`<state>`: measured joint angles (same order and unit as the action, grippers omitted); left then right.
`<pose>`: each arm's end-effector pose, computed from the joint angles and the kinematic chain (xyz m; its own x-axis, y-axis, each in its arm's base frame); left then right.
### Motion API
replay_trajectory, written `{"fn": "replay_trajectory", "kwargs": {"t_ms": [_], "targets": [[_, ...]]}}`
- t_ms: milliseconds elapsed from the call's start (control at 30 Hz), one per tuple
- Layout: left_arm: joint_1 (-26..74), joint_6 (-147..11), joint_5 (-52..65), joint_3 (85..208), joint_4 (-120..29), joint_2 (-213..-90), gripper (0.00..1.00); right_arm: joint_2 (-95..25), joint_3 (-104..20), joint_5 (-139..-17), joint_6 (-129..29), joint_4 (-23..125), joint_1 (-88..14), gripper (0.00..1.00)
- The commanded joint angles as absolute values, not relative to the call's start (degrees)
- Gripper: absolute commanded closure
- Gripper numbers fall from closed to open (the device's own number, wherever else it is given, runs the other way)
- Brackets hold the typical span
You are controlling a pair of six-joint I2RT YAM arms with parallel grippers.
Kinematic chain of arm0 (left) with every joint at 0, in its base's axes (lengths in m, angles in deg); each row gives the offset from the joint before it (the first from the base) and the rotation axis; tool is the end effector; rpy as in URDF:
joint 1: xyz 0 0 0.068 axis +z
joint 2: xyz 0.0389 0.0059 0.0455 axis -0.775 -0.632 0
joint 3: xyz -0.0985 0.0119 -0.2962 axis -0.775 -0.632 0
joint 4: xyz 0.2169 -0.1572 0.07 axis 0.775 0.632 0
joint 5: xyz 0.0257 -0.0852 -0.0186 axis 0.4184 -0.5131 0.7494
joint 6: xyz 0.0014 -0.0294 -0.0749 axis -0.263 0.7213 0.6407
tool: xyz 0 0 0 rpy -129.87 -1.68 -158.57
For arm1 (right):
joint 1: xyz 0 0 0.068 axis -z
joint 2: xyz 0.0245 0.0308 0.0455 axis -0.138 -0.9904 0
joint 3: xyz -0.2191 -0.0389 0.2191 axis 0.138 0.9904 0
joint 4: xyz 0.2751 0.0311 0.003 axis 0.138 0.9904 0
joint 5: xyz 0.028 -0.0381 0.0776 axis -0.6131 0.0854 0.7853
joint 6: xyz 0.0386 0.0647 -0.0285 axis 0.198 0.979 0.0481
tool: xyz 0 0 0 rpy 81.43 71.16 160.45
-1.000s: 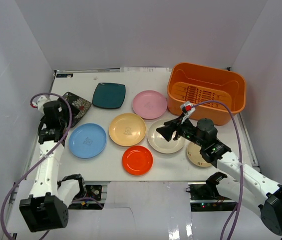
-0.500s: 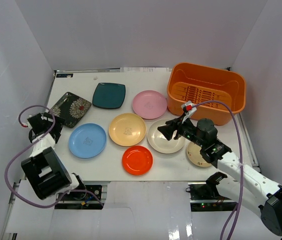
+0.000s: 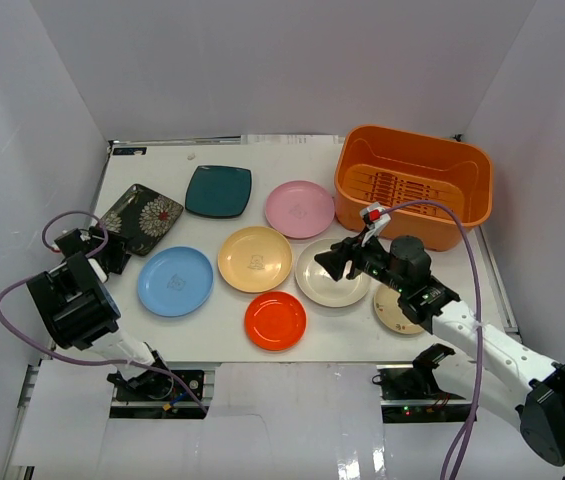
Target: Place the plates into the plastic bin on the countertop
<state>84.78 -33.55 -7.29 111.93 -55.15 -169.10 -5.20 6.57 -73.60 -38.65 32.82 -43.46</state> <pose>0.2915 0.1650 0.1430 -0.1839 -0.9299 -0.3185 -0.6152 0.3616 -0.7006 0.1816 0.1474 0.2834 -0.3148 0.1499 -0.9373 -0.6713 0.6630 0.3315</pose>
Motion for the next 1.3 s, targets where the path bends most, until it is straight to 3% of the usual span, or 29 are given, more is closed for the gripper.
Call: {"fn": "replay_trajectory", "kwargs": {"t_ms": [0, 200, 300, 433, 533, 667, 900, 967, 1267], "targets": [[84.91, -32.09, -9.57, 112.47, -58.78, -172.76, 0.3, -6.29, 7.52, -74.12, -39.14, 29.62, -43.44, 0.35], [84.82, -29.98, -11.32, 113.44, -62.55, -177.24, 0.43, -7.61, 7.52, -72.8, -38.87, 28.74, -43.44, 0.35], [84.9, -29.1, -11.59, 113.26, -64.49, -179.0, 0.56, -7.7, 7.61, -73.24, -38.96, 28.74, -43.53, 0.35], [84.82, -28.75, -10.36, 113.7, -64.4, -179.97, 0.9, -8.41, 7.87, -73.33, -38.96, 28.04, -43.53, 0.35], [84.82, -28.83, -10.45, 114.05, -64.84, -180.24, 1.0, -9.02, 7.69, -73.06, -38.87, 27.95, -43.53, 0.34], [84.82, -27.78, -11.24, 113.27, -67.2, -178.84, 1.0, -9.2, 7.96, -72.8, -38.87, 27.69, -43.44, 0.34], [84.64, -21.3, -13.44, 111.25, -72.48, -164.98, 1.0, -10.51, 7.78, -68.86, -38.87, 26.55, -43.53, 0.32], [83.77, -15.05, -14.22, 109.48, -78.19, -162.32, 1.0, -11.82, 7.96, -64.9, -38.7, 25.23, -43.62, 0.28], [80.7, -10.56, -17.3, 111.59, -79.0, -148.95, 1.0, -16.58, 1.38, -59.26, -37.47, 29.61, -43.7, 0.1]]}}
